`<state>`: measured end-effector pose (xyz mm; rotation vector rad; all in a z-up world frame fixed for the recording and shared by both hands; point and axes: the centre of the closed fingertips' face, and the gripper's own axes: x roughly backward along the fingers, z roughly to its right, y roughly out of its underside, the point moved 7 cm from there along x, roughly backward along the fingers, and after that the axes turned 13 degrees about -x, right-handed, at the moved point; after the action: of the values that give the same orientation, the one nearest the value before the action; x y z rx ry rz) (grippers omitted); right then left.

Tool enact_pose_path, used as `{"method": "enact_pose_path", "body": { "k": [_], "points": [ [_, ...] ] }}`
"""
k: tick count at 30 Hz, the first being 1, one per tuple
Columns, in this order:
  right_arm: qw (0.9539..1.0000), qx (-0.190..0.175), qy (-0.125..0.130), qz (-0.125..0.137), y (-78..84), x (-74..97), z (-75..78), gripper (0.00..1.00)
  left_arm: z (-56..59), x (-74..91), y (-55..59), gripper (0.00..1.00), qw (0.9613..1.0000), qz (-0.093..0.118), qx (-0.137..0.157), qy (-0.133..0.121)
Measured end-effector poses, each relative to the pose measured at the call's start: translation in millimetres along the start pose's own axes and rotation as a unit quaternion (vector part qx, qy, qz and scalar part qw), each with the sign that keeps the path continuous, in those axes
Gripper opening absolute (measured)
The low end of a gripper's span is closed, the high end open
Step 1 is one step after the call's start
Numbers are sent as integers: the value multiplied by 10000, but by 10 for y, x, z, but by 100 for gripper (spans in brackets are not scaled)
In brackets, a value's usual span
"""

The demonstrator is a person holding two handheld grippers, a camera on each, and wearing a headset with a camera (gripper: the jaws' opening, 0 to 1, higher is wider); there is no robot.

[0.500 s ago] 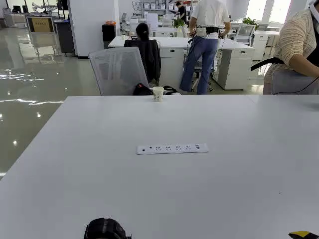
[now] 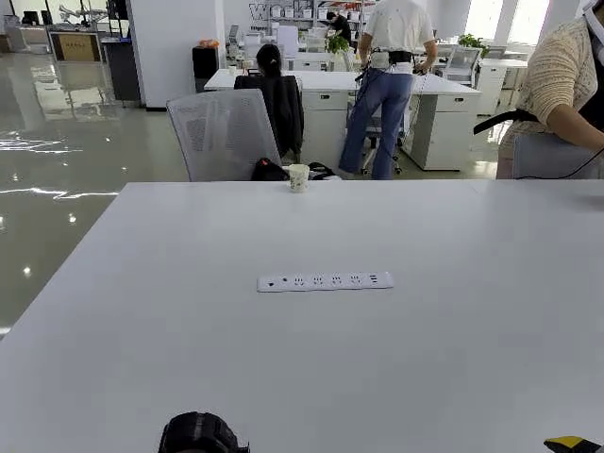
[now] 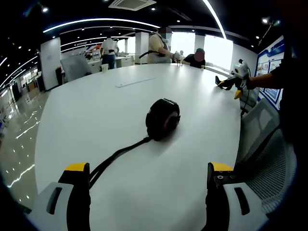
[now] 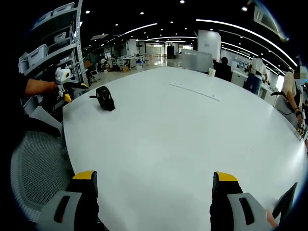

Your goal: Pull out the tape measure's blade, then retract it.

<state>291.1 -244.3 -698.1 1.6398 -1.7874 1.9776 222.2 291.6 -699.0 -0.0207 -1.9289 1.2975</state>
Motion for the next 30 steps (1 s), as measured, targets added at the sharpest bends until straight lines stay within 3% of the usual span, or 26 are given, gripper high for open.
{"method": "enact_pose_path", "body": {
  "k": [8, 15, 21, 23, 27, 30],
  "points": [
    [9998, 135, -5, 127, -31, 24, 22, 99, 8, 21, -46, 99, 10000, 33, 56, 75],
    [9990, 378, -20, 223, -16, 22, 48, 99, 82, 40, -88, 99, 9997, 129, 109, 176],
    [9985, 443, -123, 282, -54, 9, 67, 99, 88, 18, -75, 99, 9997, 45, -19, 238],
    [9985, 458, -135, 256, -70, -7, 77, 99, 65, 14, -98, 99, 9996, 128, -117, 235],
    [9984, 466, -241, 194, -114, -42, 83, 99, 40, 17, -131, 99, 9996, 29, -99, 255],
    [9995, 108, -285, 82, -140, -79, 99, 99, 42, 10, -168, 99, 9996, 46, -111, 273]
  ]
}}
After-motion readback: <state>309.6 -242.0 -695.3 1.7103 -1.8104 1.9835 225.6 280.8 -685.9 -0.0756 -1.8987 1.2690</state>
